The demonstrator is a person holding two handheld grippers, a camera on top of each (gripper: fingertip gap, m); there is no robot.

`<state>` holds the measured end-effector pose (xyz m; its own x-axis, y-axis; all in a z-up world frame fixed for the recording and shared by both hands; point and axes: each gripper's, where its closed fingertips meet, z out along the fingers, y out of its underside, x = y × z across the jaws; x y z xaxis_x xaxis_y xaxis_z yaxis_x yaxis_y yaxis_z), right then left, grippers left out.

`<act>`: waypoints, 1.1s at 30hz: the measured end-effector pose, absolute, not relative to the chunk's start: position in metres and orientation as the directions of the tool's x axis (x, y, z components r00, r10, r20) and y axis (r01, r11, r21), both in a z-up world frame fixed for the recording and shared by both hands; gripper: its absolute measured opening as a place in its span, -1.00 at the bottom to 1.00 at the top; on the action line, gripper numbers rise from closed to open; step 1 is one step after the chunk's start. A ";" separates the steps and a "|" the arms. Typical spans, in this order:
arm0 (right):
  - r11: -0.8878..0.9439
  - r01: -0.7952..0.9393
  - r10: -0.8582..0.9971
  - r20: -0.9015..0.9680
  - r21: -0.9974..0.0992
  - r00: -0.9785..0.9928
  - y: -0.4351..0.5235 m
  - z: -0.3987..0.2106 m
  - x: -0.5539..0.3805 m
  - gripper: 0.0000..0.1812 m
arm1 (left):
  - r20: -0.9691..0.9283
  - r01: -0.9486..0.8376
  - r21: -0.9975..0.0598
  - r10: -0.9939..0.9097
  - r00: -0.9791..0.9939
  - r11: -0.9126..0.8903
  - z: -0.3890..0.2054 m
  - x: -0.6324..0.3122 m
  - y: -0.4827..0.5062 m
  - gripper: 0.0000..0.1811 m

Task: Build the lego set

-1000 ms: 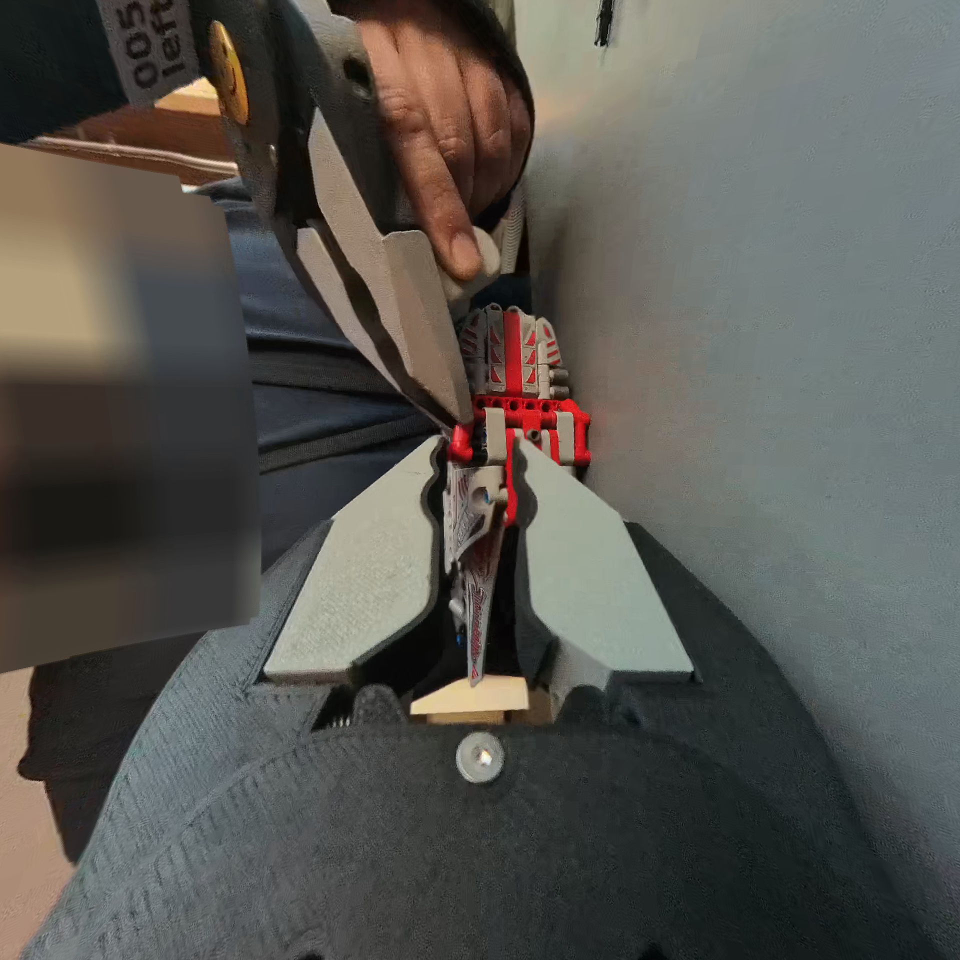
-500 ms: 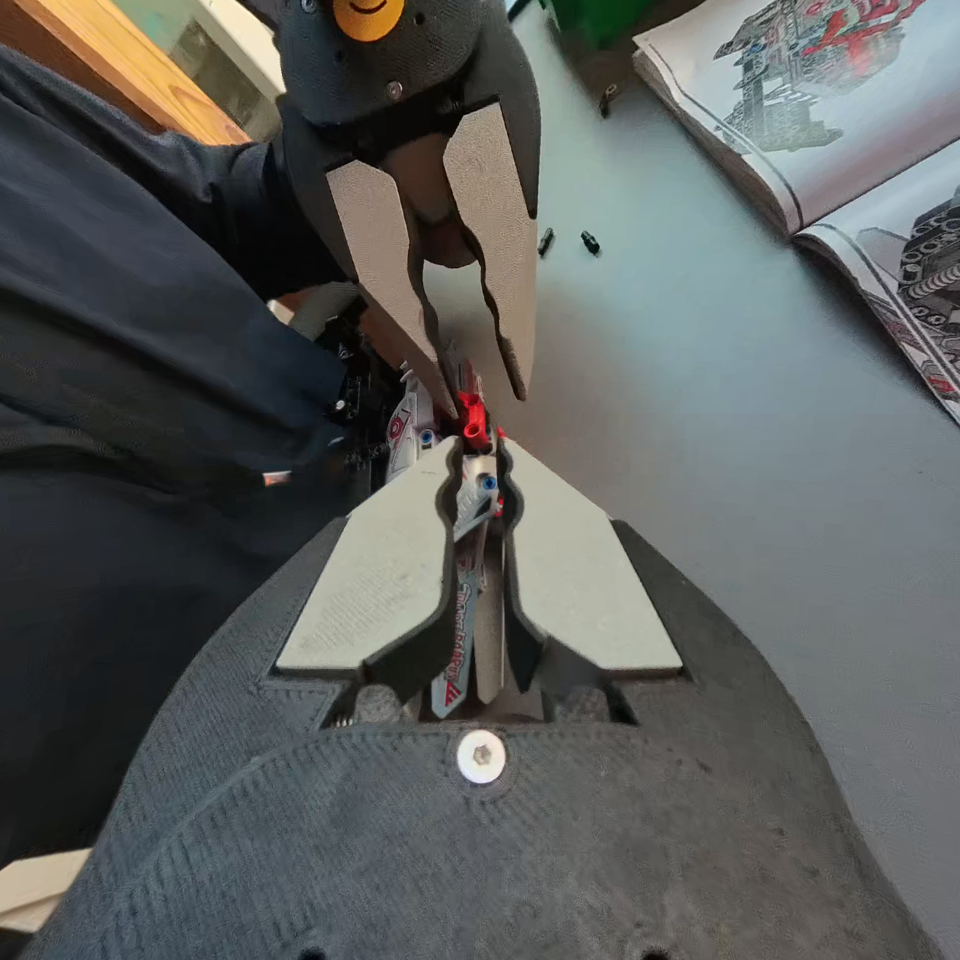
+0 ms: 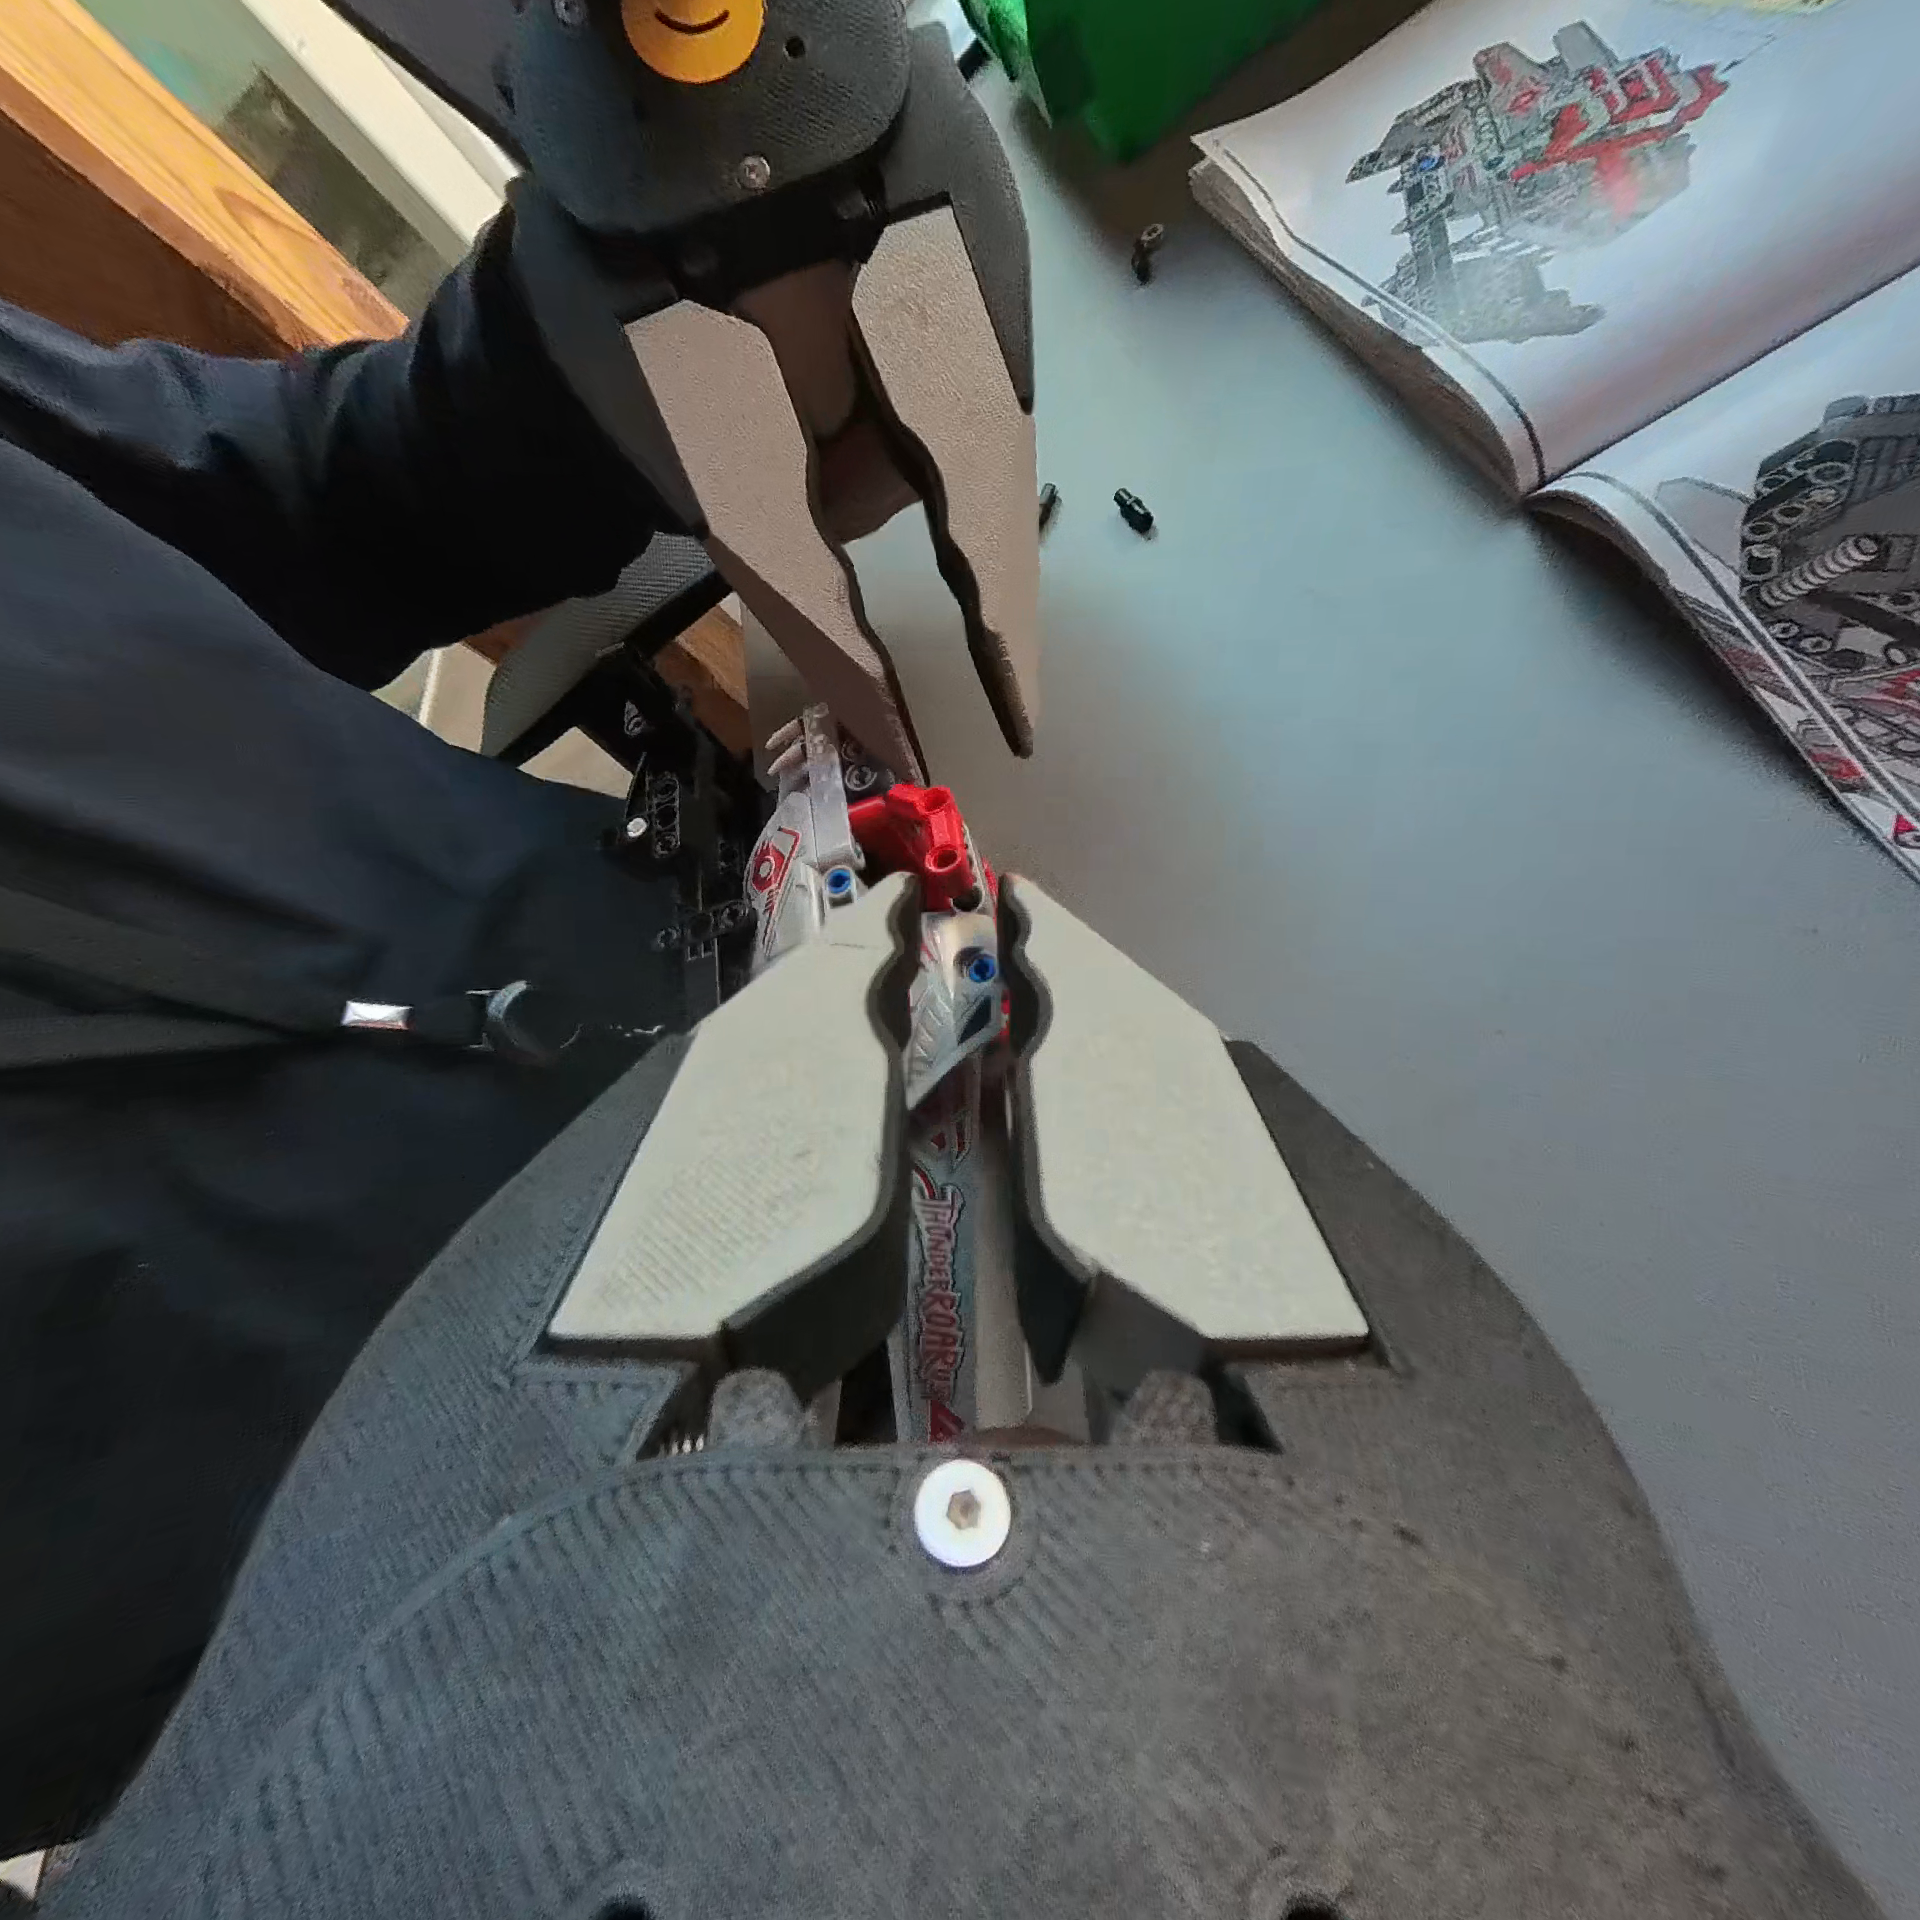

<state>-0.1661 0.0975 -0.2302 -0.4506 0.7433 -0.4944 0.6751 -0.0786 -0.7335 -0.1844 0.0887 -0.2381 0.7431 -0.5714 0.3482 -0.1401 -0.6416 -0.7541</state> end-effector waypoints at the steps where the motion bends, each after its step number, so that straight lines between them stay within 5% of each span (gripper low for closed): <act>1: -0.069 0.674 0.742 -0.489 -0.736 -0.459 0.096 -0.230 -0.165 -0.92 | 0.356 -0.123 -0.762 -0.569 0.741 -0.636 -0.237 -0.184 0.088 -0.85; 17: 0.191 0.617 0.805 -0.238 -0.763 -0.544 0.096 -0.220 -0.171 -0.79 | 0.445 0.095 -0.791 -0.461 0.768 -0.604 -0.222 -0.208 0.047 -0.68; 22: 0.390 0.645 0.780 -0.136 -0.657 -0.610 0.096 -0.231 -0.168 -0.82 | 0.500 0.118 -0.766 -0.470 0.728 -0.631 -0.226 -0.195 0.018 -0.43; 28: 0.414 0.653 0.751 -0.167 -0.634 -0.638 0.091 -0.235 -0.173 -0.80 | 0.457 0.095 -0.783 -0.466 0.757 -0.614 -0.226 -0.174 0.003 -0.11; 33: 0.395 0.652 0.759 -0.169 -0.648 -0.628 0.088 -0.236 -0.171 -0.85 | 0.443 0.150 -0.813 -0.432 0.786 -0.562 -0.216 -0.168 -0.010 -0.21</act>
